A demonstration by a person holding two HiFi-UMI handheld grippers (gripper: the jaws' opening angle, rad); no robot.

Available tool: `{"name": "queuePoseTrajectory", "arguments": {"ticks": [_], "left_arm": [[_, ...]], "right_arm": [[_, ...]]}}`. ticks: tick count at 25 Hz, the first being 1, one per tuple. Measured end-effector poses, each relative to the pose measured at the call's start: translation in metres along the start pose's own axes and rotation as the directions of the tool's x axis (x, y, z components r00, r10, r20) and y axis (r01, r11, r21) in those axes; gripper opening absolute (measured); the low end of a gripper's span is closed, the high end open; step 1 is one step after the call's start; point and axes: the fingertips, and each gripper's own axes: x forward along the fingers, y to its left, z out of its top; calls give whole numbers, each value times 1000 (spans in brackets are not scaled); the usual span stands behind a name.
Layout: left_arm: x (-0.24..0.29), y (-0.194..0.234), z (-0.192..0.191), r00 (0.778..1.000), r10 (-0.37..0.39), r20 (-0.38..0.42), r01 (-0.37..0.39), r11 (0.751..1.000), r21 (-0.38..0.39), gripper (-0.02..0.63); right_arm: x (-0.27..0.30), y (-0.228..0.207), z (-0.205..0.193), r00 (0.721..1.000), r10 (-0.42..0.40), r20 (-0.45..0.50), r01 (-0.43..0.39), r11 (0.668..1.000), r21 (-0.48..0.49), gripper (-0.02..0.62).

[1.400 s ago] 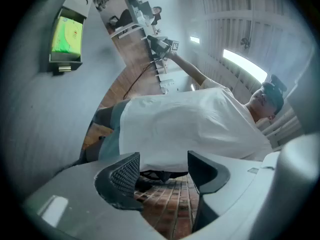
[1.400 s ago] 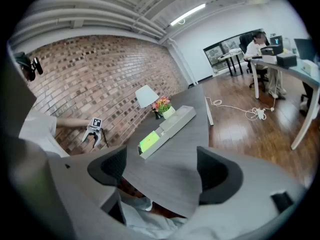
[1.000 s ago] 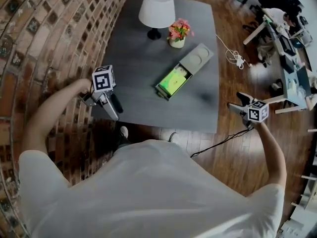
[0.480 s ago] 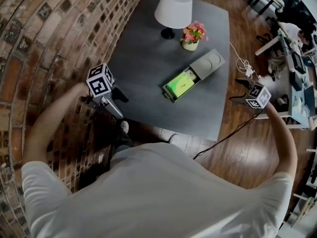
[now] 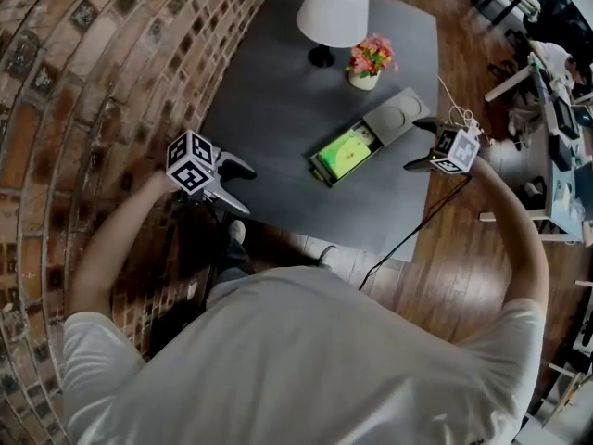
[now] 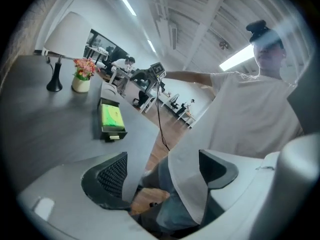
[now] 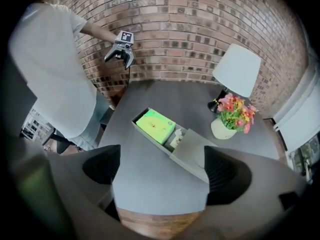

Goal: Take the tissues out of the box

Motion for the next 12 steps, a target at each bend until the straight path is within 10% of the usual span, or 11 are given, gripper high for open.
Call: {"name": "queuePoseTrajectory", "arguments": {"ticks": [6, 12], "left_arm": [[14, 29, 23, 980, 119, 161, -124, 992, 24, 469], [18, 58, 49, 902, 284, 326, -317, 947, 51, 505]], "right_arm": [[65, 3, 40, 997, -19, 76, 9, 992, 126, 594], [102, 3, 77, 970, -97, 224, 10, 933, 361, 594]]}}
